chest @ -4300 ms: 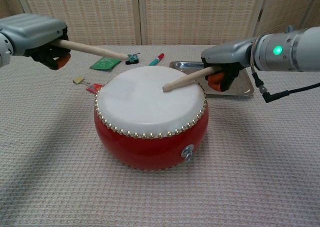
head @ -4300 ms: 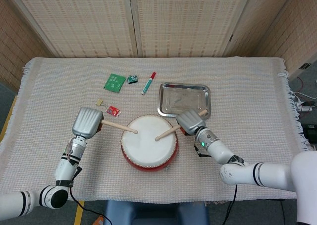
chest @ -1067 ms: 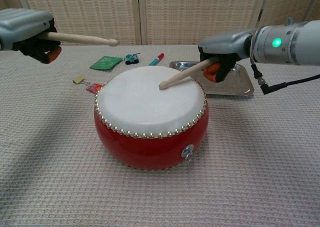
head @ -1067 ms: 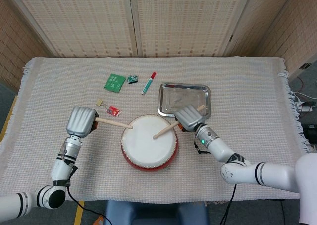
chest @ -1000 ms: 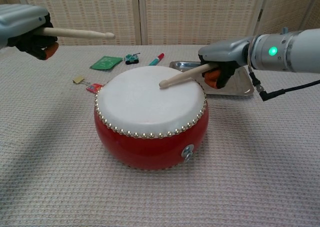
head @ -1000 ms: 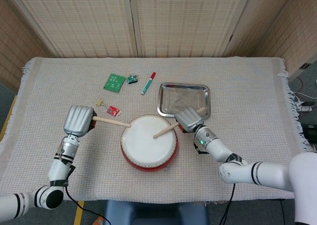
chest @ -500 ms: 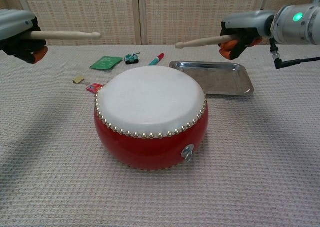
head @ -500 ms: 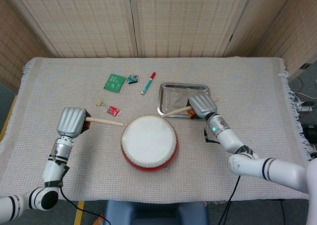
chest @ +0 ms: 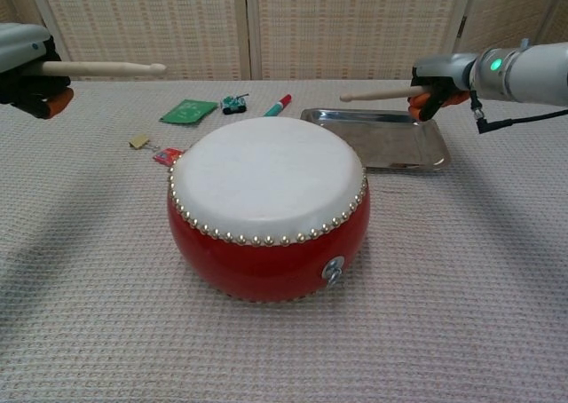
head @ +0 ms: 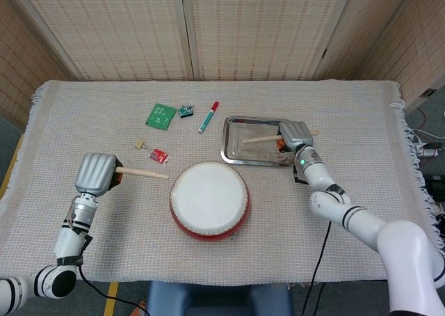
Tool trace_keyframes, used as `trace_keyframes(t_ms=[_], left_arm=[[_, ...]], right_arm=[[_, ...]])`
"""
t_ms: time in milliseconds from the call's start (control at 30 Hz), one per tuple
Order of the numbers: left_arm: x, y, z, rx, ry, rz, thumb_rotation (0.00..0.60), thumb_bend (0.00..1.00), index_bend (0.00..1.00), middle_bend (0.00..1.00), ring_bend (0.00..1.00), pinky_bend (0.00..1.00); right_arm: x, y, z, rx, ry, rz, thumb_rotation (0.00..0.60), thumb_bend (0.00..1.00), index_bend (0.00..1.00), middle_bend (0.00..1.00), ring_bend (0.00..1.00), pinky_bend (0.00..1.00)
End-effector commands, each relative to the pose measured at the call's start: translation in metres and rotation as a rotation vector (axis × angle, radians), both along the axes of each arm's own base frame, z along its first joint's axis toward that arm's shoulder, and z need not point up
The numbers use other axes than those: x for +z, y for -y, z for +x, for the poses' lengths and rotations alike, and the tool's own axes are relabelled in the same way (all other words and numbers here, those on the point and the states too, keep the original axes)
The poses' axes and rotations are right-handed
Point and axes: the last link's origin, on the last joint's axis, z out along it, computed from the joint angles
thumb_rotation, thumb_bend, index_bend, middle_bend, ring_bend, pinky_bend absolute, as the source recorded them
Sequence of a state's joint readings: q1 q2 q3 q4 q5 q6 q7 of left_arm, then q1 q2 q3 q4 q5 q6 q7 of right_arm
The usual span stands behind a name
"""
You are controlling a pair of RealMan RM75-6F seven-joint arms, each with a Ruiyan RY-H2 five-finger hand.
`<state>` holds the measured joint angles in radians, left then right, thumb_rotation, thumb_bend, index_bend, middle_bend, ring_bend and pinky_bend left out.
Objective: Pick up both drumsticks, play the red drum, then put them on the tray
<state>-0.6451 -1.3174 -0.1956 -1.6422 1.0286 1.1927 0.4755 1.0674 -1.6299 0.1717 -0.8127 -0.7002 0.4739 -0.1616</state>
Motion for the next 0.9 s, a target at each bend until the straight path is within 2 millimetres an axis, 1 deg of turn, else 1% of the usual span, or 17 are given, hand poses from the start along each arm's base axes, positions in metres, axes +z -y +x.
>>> trace_keyframes(t_ms=[33, 167, 267, 333, 367, 433, 500, 600, 700, 833, 900], left_arm=[[0.000, 0.000, -0.002, 0.003, -0.005, -0.004, 0.600, 0.62, 1.00, 1.00, 0.98, 1.00], [0.001, 0.001, -0.003, 0.006, -0.004, -0.005, 0.600, 0.62, 1.00, 1.00, 0.98, 1.00], [0.002, 0.000, -0.005, 0.011, -0.004, -0.003, 0.600, 0.62, 1.00, 1.00, 0.98, 1.00], [0.002, 0.000, -0.006, 0.014, -0.006, -0.003, 0.600, 0.62, 1.00, 1.00, 0.98, 1.00], [0.002, 0.000, -0.006, 0.014, -0.006, -0.004, 0.600, 0.62, 1.00, 1.00, 0.98, 1.00], [0.002, 0.000, -0.006, 0.014, -0.005, -0.004, 0.600, 0.62, 1.00, 1.00, 0.98, 1.00], [0.001, 0.000, -0.006, 0.013, -0.004, -0.004, 0.600, 0.62, 1.00, 1.00, 0.98, 1.00], [0.001, -0.001, -0.006, 0.011, -0.002, -0.005, 0.600, 0.62, 1.00, 1.00, 0.98, 1.00], [0.001, -0.001, -0.005, 0.009, 0.002, -0.005, 0.600, 0.62, 1.00, 1.00, 0.98, 1.00], [0.001, -0.001, -0.003, -0.002, 0.007, -0.002, 0.600, 0.62, 1.00, 1.00, 0.98, 1.00], [0.001, -0.001, -0.001, -0.009, 0.011, -0.003, 0.600, 0.62, 1.00, 1.00, 0.98, 1.00]], right_arm=[[-0.024, 0.009, 0.008, -0.029, 0.027, 0.026, 0.600, 0.55, 0.96, 0.92, 0.81, 0.94], [-0.033, 0.017, 0.012, -0.053, 0.036, 0.022, 0.600, 0.44, 0.81, 0.79, 0.67, 0.86], [-0.040, 0.020, 0.016, -0.063, 0.048, 0.026, 0.600, 0.35, 0.69, 0.69, 0.58, 0.79], [-0.044, 0.020, 0.019, -0.058, 0.049, 0.029, 0.600, 0.29, 0.60, 0.62, 0.51, 0.73], [-0.046, 0.020, 0.020, -0.057, 0.050, 0.031, 0.600, 0.27, 0.54, 0.58, 0.47, 0.69], [-0.048, 0.020, 0.022, -0.056, 0.053, 0.036, 0.600, 0.24, 0.42, 0.47, 0.36, 0.55], [-0.050, 0.020, 0.023, -0.059, 0.062, 0.038, 0.600, 0.22, 0.32, 0.39, 0.26, 0.43], [-0.050, 0.021, 0.023, -0.058, 0.064, 0.036, 0.600, 0.20, 0.19, 0.27, 0.13, 0.30], [-0.047, 0.023, 0.024, -0.050, 0.067, 0.024, 0.600, 0.19, 0.13, 0.21, 0.07, 0.24], [-0.035, 0.027, 0.031, -0.022, 0.112, 0.002, 0.600, 0.19, 0.10, 0.20, 0.06, 0.22], [-0.024, 0.027, 0.039, 0.021, 0.143, -0.012, 0.600, 0.19, 0.10, 0.20, 0.06, 0.22]])
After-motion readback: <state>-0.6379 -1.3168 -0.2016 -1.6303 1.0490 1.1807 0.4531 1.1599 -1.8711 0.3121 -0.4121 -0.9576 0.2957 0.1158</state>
